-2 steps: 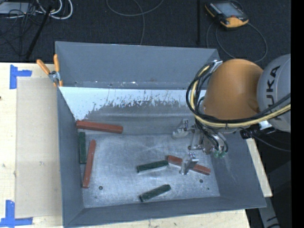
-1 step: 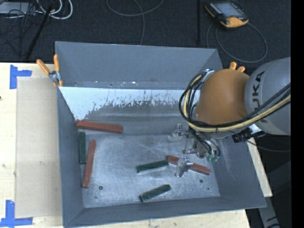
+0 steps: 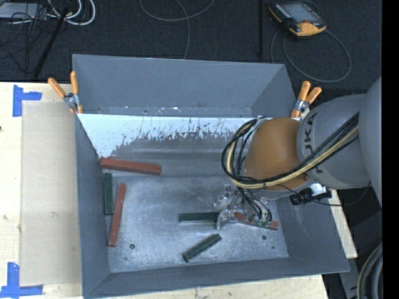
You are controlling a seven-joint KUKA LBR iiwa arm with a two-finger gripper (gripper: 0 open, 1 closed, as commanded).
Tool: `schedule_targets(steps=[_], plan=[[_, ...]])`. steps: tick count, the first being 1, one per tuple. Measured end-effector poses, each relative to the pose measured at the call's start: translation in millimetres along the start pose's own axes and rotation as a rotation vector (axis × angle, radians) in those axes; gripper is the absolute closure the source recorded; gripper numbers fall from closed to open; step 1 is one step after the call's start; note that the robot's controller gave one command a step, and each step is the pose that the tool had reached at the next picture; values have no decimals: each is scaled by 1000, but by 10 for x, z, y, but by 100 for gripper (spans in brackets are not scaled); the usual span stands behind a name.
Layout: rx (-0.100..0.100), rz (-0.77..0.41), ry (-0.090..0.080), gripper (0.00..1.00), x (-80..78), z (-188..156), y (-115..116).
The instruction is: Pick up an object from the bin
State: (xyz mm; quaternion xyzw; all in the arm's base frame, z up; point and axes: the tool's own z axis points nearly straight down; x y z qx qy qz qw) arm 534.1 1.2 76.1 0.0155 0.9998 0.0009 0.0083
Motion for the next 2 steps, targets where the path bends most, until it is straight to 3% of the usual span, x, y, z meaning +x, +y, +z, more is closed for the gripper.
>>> schedule_targets(steps=[1,2], plan=[[0,0,0,100,0,0,0],[2,-58,12,100,-156,-1534,5]])
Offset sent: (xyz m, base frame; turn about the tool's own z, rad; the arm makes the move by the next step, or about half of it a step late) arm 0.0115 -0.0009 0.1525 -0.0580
